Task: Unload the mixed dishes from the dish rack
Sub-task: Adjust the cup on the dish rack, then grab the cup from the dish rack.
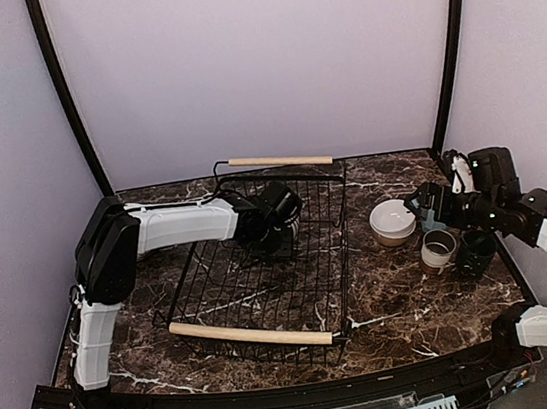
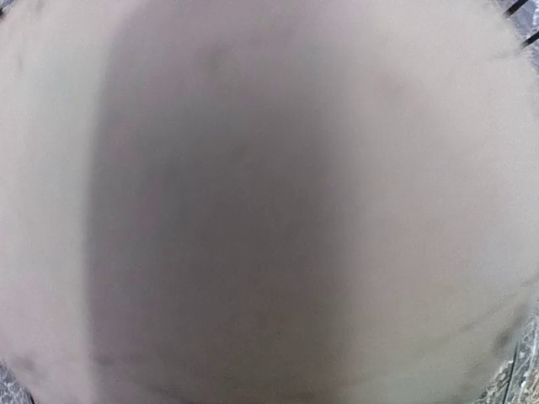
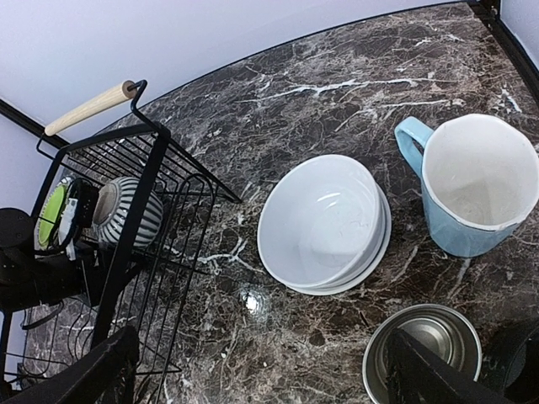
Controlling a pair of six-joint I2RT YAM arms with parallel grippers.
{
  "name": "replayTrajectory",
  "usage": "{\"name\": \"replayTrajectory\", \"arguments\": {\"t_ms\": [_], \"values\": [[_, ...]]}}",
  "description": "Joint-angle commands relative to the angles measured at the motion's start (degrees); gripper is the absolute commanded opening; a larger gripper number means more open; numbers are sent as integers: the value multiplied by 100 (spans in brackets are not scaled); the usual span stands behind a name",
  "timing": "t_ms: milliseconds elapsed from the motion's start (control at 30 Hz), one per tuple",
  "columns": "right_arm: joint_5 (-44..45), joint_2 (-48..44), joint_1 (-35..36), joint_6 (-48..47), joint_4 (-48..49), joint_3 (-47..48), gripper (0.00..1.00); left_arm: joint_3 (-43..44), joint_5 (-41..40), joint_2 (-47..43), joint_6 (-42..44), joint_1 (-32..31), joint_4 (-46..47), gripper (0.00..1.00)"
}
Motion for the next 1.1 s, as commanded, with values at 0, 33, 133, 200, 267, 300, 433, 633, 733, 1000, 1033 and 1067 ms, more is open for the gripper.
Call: {"name": "replayTrajectory", "arguments": {"t_ms": [0,33,133,200,267,300,433,633,733,1000,1033,1067], "values": [[-94,95,-15,17,258,-62,99,-180,296,-381,485,0,600,52],[-112,138,-15,25,274,-60,99,-179,309,-386,518,4,610,52],[-163,218,-15,35,290,-26,99,-179,283,-409,589,33,679,52],[-177,223,-15,44,291,-24,99,-172,306,-416,672,57,741,50],[-177,187,-15,53,285,-24,99,-170,373,-417,712,89,773,45],[-169,168,-15,51,278,-24,99,-170,366,-417,731,107,771,43],[-160,123,-16,51,228,-1,99,-112,232,-425,849,143,634,25],[-172,87,-20,47,153,100,99,-72,178,-710,985,161,336,1],[-230,55,-20,40,161,129,99,-292,318,-1152,1012,156,394,1],[-1047,-17,-7,8,539,169,99,-1260,1257,-2542,1017,159,1070,1],[-1243,-28,1,21,644,169,99,-1449,1405,-2774,1003,161,1317,1],[-1443,-42,9,56,784,161,99,-1548,1773,-2879,955,167,1636,1]]}}
